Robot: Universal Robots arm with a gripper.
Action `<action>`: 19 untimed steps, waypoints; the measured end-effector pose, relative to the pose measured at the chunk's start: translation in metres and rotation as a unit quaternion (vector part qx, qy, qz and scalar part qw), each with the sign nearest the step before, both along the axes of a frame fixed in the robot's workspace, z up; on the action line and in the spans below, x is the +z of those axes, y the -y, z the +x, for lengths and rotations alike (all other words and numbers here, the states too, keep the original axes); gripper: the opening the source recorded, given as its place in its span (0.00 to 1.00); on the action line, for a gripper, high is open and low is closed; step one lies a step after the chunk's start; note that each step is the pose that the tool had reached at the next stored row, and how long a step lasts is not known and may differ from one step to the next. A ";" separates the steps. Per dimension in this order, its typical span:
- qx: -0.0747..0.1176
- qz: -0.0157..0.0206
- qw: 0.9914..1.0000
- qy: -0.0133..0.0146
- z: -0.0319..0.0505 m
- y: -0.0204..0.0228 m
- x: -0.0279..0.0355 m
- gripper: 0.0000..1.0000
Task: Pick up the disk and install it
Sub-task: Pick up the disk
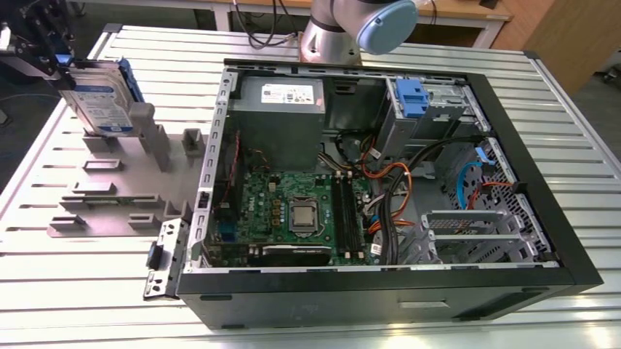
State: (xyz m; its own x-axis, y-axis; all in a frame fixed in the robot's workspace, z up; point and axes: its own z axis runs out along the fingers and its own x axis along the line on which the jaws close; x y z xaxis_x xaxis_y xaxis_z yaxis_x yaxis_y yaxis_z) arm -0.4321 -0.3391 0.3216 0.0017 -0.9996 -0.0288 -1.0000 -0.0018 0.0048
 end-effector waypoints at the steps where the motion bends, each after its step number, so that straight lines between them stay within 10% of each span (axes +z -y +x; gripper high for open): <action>1: 0.000 0.000 1.000 0.000 0.0000 0.0000 0.0000 0.36; 19: 0.000 0.000 1.000 0.000 0.0000 0.0000 0.0026 0.36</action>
State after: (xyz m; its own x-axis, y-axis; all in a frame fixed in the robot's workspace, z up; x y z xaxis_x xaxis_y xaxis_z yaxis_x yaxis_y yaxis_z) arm -0.4321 -0.3391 0.3242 0.0018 -0.9996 -0.0280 -1.0000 -0.0020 0.0050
